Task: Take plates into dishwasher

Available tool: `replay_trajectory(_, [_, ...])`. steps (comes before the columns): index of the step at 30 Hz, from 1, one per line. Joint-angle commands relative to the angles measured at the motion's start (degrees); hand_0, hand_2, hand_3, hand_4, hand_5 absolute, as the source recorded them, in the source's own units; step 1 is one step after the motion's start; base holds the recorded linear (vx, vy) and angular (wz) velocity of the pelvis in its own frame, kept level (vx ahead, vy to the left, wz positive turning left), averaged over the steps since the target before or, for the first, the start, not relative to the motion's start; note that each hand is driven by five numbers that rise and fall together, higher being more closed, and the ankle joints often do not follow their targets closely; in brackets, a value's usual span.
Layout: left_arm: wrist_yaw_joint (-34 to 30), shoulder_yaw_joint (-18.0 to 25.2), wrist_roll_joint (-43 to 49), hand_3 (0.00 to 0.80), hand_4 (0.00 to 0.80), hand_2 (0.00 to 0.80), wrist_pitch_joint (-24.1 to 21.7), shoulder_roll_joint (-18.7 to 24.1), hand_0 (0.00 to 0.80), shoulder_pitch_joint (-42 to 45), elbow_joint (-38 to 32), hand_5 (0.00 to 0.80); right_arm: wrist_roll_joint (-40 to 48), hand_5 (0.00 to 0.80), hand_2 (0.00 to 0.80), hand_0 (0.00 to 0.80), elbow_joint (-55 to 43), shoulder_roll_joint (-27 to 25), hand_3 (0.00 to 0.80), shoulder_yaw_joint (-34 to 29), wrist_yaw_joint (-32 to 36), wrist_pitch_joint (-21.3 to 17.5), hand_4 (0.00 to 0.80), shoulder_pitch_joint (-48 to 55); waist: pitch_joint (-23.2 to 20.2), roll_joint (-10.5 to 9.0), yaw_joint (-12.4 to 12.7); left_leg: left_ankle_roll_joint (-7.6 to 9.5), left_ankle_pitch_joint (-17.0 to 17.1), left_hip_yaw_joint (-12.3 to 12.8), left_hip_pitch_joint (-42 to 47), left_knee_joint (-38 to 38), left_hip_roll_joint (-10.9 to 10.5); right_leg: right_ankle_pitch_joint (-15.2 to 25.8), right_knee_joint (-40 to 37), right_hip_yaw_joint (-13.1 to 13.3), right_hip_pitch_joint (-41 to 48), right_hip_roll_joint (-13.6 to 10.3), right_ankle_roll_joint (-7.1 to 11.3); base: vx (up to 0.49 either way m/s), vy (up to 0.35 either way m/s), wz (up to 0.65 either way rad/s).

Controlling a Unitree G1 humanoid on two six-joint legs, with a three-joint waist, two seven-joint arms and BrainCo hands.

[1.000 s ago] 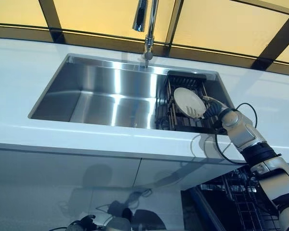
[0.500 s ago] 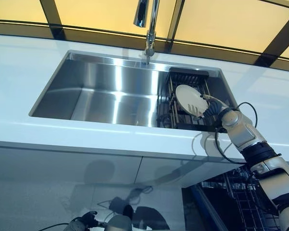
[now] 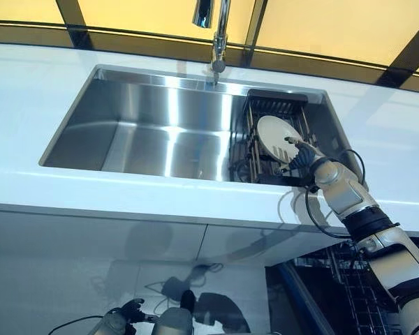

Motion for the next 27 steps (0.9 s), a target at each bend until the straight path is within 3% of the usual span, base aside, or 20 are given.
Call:
replay_trajectory(1, [0.3,-0.9,-1.5,0.0,0.0,0.0,-0.4,-1.1,0.0,-1.8,-1.9,0.0,0.5,0.0,0.0,0.0,0.3,-1.5,0.0,-1.4,-3.4,-1.4,0.0,-9.4,1.7,0.14,0.7,-2.43,-4.1,1.4,0.4,-0.3,0.2,2.0,3.1,4.4,-5.9,-3.8,0.85,-0.024,0.011,0.04])
replay_trajectory(18, [0.9,-3.1,-4.4,0.0,0.0,0.0,-0.9,-2.5,0.0,-3.2,-2.7,0.0,-1.7,0.0,0.0,0.0,2.7,-1.4,0.0,0.0,-12.7,-1.7,0.0,-14.5,4.3,2.06,1.4,-2.43,-3.5,1.3,-2.1,0.3,0.0,1.2,3.6,5.2,-7.9,-4.2,0.41,-0.009,0.016,0.0])
replay_trajectory(27, [1.0,-3.5,-5.8,0.0,0.0,0.0,-1.5,-2.8,0.0,-3.9,-3.2,0.0,-2.8,0.0,0.0,0.0,3.5,-1.1,0.0,1.6,-13.4,-0.7,0.0,-16.9,5.2,2.8,1.7,-2.46,-3.4,1.4,-3.2,0.8,0.0,0.5,3.7,5.8,-8.7,-4.2,-0.04,0.0,0.0,0.0])
